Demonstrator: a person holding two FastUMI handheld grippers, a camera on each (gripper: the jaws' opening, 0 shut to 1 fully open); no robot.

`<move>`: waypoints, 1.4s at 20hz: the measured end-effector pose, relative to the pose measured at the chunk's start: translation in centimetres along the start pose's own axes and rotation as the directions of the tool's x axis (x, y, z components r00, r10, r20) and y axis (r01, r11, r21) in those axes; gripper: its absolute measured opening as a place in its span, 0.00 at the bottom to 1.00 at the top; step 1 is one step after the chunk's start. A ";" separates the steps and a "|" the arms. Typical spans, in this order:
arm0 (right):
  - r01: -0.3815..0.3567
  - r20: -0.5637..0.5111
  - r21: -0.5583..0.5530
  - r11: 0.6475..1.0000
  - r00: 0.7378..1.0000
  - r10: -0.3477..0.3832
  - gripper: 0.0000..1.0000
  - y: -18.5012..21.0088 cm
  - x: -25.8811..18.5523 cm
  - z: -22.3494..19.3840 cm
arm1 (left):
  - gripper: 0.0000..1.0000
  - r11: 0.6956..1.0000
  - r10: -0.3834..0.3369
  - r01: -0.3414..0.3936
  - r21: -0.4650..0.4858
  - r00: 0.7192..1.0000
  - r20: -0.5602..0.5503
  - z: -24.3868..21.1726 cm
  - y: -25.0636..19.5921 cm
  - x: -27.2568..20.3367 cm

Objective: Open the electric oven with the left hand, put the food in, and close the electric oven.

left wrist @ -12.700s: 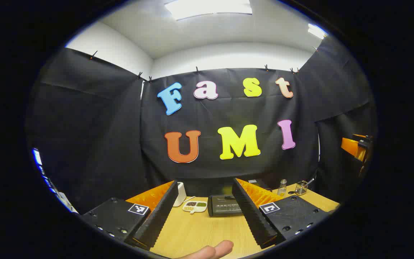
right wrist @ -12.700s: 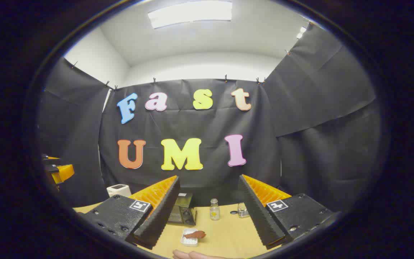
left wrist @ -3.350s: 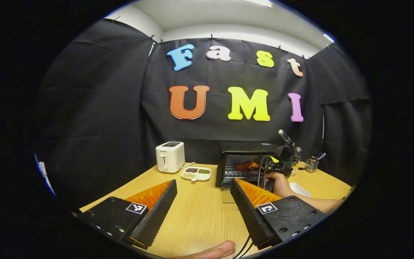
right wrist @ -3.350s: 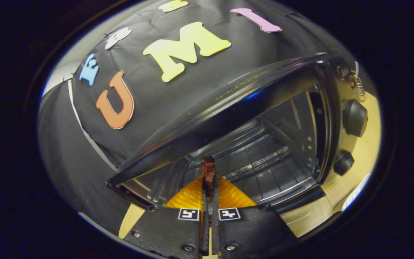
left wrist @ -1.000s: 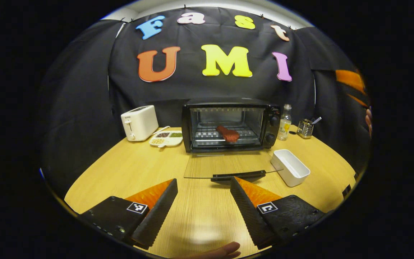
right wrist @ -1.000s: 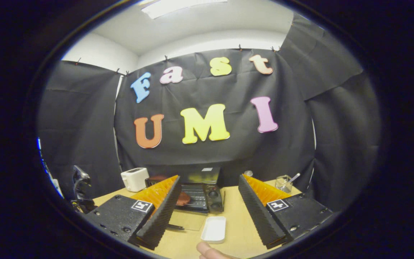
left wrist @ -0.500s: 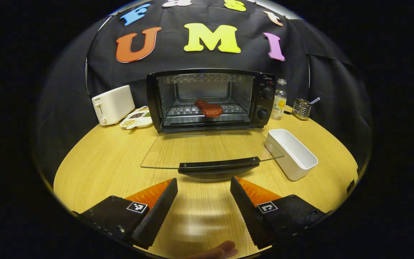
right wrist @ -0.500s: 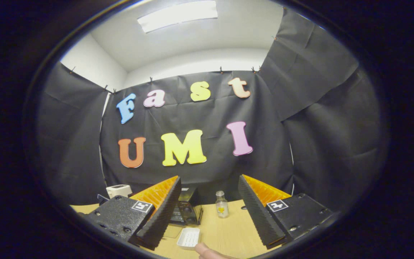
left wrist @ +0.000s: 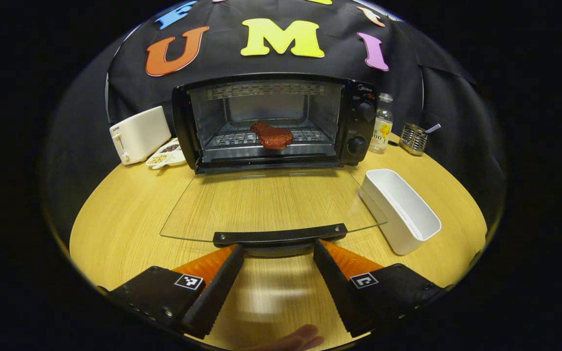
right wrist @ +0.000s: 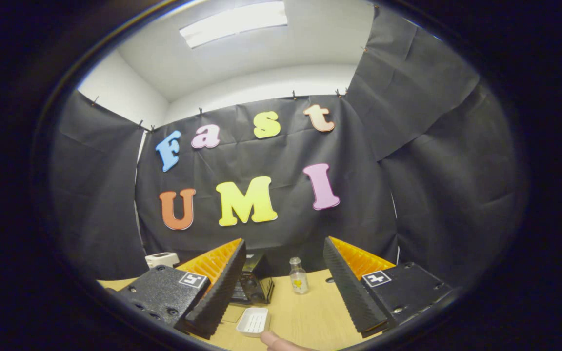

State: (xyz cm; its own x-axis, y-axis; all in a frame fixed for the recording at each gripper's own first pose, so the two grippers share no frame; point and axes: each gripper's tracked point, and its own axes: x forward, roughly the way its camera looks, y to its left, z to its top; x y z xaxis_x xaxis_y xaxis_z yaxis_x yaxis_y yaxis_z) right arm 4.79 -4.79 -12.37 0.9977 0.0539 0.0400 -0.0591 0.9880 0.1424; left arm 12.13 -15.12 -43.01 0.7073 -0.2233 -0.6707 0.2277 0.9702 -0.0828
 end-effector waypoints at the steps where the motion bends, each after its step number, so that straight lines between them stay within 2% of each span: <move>1: 0.000 -0.004 -0.008 1.000 1.000 0.000 1.00 0.1 -0.2 -0.1 | 0.93 1.000 0.010 -0.010 0.010 1.000 0.007 0.1 0.0 0.0; 4: -0.002 -0.027 -0.024 1.000 1.000 0.002 1.00 0.5 -0.7 -0.2 | 0.93 1.000 0.017 -0.017 0.008 1.000 0.014 0.2 0.0 -0.1; 5: 0.000 -0.034 -0.033 0.999 0.999 -0.001 1.00 0.5 -1.0 -0.2 | 0.93 1.000 0.021 -0.021 -0.001 0.999 0.038 0.7 0.1 -0.4; 6: 0.000 -0.034 -0.048 0.999 0.999 -0.001 0.96 0.6 -1.4 -0.1 | 0.94 1.000 0.023 -0.023 -0.001 0.998 0.064 1.4 0.1 -0.7; 9: 0.014 -0.017 -0.087 0.996 1.000 -0.015 0.95 0.7 -2.1 0.3 | 0.95 1.000 0.025 -0.026 0.012 0.992 0.125 3.3 0.3 -1.8; 12: 0.018 -0.052 -0.121 0.992 0.998 -0.024 1.00 0.9 -3.0 -0.5 | 0.95 1.000 0.026 -0.027 0.006 0.976 0.216 6.3 0.8 -2.6; 13: 0.012 -0.056 -0.129 0.992 0.998 -0.019 0.96 1.2 -3.3 -0.3 | 0.96 1.000 0.022 -0.024 0.006 0.973 0.228 6.9 0.8 -2.6; 19: 0.005 -0.072 -0.129 0.992 0.997 -0.014 0.96 1.4 -3.6 -0.4 | 0.96 1.000 0.005 -0.006 0.004 0.959 0.283 9.8 1.1 -3.0; 20: 0.002 -0.086 -0.125 0.992 0.996 -0.013 1.00 1.4 -3.6 -0.8 | 0.96 1.000 0.005 -0.008 0.009 0.958 0.286 10.1 1.1 -3.0; 22: 0.009 -0.101 -0.131 0.991 0.995 -0.022 0.96 1.0 -3.7 -0.9 | 0.97 1.000 0.005 -0.006 0.003 0.955 0.296 11.1 1.2 -2.5; 24: 0.022 -0.097 -0.140 0.990 0.995 -0.036 0.96 0.5 -3.8 -0.7 | 0.97 1.000 -0.002 0.003 -0.004 0.950 0.311 12.4 1.4 -1.9; 25: 0.025 -0.091 -0.143 0.989 0.995 -0.039 1.00 0.4 -3.9 -0.5 | 0.96 1.000 -0.003 0.005 -0.004 0.950 0.313 12.9 1.4 -1.7; 26: 0.029 -0.084 -0.145 0.989 0.996 -0.041 1.00 0.4 -3.9 -0.1 | 0.96 1.000 -0.003 0.004 -0.003 0.949 0.316 13.3 1.6 -1.6; 27: 0.033 -0.076 -0.147 0.989 0.996 -0.044 0.96 0.3 -4.0 0.1 | 0.96 1.000 0.001 -0.001 -0.001 0.947 0.321 13.9 1.9 -1.4; 28: 0.029 -0.070 -0.146 0.989 0.997 -0.040 1.00 0.3 -4.0 0.2 | 0.96 1.000 0.010 -0.010 -0.001 0.945 0.327 14.6 2.3 -1.1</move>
State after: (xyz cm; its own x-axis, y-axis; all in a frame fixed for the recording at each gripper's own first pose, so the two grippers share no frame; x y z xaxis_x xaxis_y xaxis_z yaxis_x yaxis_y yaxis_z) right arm 0.73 -4.72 -12.24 0.9991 0.0247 -0.0349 -0.0248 0.9997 -0.0024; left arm 21.63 -14.03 -31.69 0.8896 -0.2325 -0.3932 0.2202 0.9724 -0.0768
